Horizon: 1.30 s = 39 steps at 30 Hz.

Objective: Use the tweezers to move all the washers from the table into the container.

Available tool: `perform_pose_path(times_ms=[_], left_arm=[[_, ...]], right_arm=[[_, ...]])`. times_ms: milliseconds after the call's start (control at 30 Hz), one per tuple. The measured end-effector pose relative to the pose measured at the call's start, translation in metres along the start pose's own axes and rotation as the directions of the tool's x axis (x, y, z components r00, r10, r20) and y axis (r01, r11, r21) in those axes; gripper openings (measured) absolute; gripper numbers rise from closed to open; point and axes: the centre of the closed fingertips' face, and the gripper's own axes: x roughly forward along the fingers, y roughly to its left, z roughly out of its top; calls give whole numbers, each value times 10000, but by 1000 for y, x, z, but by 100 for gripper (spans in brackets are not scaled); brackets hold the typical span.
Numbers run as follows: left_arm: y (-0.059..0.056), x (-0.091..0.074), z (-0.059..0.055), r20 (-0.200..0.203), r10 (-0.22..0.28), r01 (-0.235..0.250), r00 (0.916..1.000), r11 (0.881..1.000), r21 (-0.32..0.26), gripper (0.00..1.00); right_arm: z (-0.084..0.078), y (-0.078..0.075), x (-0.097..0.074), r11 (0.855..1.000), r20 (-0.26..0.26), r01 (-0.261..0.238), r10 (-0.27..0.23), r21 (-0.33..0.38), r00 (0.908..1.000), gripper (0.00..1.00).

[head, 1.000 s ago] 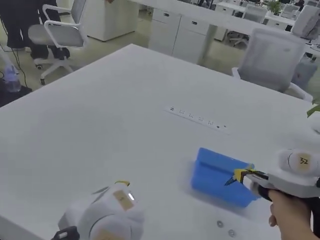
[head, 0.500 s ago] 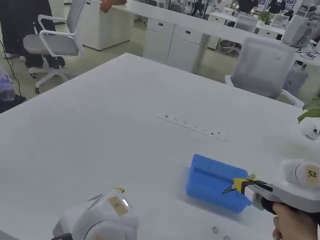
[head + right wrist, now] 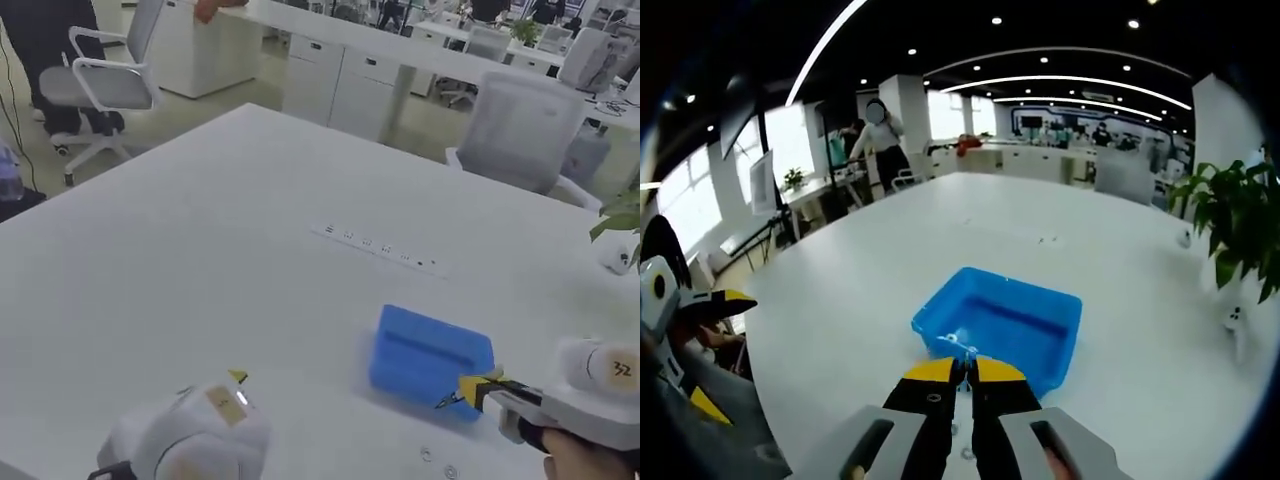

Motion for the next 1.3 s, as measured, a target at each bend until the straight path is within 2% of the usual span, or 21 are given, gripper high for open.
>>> perform_pose_path(times_ms=[200,300,433,900,1067,1200,1300], left_arm=[[0,1,-2,-78,26,-26,10000,10000,51,99],[1,2,-5,-238,42,-40,9997,10000,68,99],[-3,2,-6,-300,-165,166,9994,9999,31,97],[-2,3,-7,-397,-96,101,9992,9999,130,97],[-3,3,-8,-466,-120,128,9988,9998,167,97],[-4,3,-9,-517,-149,160,9986,9996,213,96],[-4,3,-10,-531,-178,189,9984,9996,206,96]], right_arm=[[-17,9,0,9999,-387,-163,163,-2,9991,1],[-28,10,0,9999,-599,-144,140,-66,9981,1],[-35,10,0,9999,-751,-129,133,62,9971,1],[-45,7,4,9998,-1086,-49,30,-171,9941,2],[-42,9,6,9998,-999,-104,86,-178,9950,2],[-42,15,8,9967,-939,-178,103,-792,9955,1],[-42,13,9,9907,-749,-80,-22,-1360,9972,1]])
